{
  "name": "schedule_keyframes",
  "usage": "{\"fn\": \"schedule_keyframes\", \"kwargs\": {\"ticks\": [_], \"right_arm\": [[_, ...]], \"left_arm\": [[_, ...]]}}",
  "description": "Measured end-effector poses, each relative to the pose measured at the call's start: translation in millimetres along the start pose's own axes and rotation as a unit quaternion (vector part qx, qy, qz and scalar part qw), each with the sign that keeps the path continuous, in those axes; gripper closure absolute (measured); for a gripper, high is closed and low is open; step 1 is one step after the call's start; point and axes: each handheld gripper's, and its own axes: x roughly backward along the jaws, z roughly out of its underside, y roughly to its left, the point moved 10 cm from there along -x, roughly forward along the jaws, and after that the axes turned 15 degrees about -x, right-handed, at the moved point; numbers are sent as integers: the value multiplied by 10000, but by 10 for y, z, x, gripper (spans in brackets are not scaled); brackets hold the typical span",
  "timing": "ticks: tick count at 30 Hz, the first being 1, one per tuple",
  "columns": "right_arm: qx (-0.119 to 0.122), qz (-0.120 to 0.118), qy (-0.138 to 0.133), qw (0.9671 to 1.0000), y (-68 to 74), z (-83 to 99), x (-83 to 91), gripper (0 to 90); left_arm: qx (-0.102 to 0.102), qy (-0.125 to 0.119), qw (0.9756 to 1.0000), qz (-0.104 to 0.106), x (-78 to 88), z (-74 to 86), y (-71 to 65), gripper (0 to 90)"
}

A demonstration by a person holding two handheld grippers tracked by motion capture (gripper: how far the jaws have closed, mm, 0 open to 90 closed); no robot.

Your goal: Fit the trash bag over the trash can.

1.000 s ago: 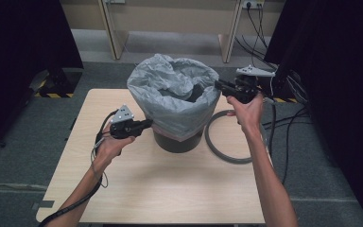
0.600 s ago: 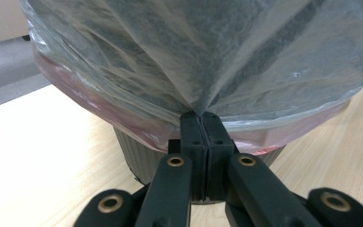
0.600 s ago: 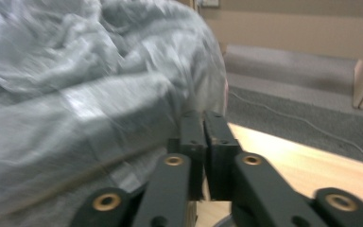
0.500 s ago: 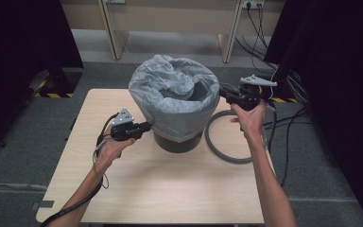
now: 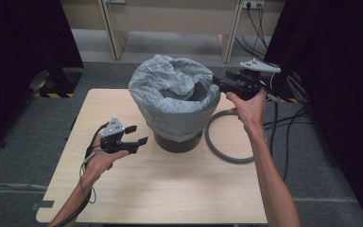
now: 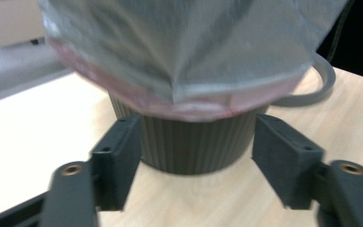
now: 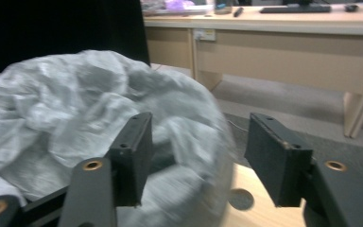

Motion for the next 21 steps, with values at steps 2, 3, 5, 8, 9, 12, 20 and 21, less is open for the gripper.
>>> {"fn": "schedule_keyframes", "kwargs": {"ticks": [2,3,5,8,9,12,20,21], "right_arm": [[73,-69,19,9999,100,-22,-47,382],[107,-103,50,9999,147,-29,-74,377],[173,-157,77,9997,245,-53,-128,371],[265,-241,110,9993,387,-93,-214,361],[294,-252,135,9992,429,-100,-244,353],[369,-279,200,9987,538,-111,-328,337],[449,-360,432,9974,785,-96,-580,236],[453,-357,455,9973,815,-93,-615,221]], "left_arm": [[92,96,9999,0,35,170,-63,260],[121,139,9998,2,41,242,-83,240],[217,238,9995,43,43,403,-126,212],[235,522,9983,71,23,660,-158,191],[250,578,9980,30,20,731,-154,173],[296,837,9960,74,15,957,-174,154],[237,1375,9901,115,76,1310,-180,151],[234,1387,9900,86,89,1328,-168,151]]}}
